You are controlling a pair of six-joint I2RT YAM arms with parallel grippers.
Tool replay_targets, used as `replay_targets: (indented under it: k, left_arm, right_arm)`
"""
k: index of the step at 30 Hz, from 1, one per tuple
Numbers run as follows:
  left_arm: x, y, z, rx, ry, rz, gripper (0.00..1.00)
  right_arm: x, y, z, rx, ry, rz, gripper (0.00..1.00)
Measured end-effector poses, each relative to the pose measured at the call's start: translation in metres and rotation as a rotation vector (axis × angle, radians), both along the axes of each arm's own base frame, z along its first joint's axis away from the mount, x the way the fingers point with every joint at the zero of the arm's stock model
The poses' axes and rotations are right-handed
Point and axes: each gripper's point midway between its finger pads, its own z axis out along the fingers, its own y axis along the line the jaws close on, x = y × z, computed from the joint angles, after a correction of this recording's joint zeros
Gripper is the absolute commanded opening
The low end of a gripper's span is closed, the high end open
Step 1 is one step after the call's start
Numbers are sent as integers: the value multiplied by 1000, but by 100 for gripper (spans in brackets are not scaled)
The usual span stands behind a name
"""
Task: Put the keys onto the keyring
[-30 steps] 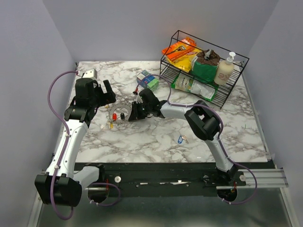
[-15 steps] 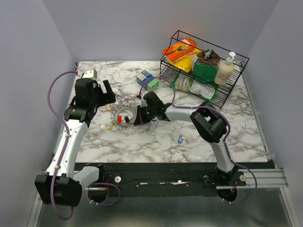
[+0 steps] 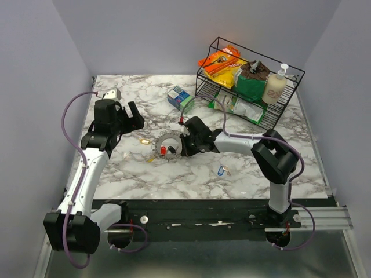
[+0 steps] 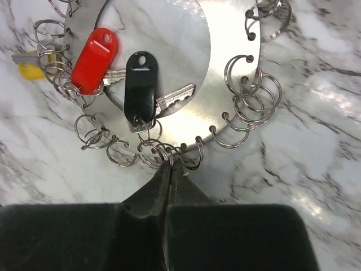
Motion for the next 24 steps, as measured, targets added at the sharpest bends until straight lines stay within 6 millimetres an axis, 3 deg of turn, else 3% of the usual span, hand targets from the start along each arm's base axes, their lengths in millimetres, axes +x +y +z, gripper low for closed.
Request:
replay_targets:
  k: [2,9,13,16,20,24]
  left_arm:
    - [-3,-7,-11,-43,9,-14,99]
    - [-19,-33,-64,-209,115,-57,99]
    - [-17,-38,-68,-240,125,-68,99]
    - [-14,-39,-63,-247,105,-73,99]
    - [-12,-40,-60,-253,93,-77,99]
    - [-11,-41,-59,-260,83,-80,99]
  right_arm:
    - [2,-10,4,-34,-31,-16,18]
    - [13,-31,39,-67,-147,-74,62]
    - [17,-34,62,-43,-200,-100,67]
    - [18,-38,68,-36,-213,-117,68]
    - [17,-54,59,-36,-190,-143,68]
    - [20,-82,48,-17,-132,-193,68]
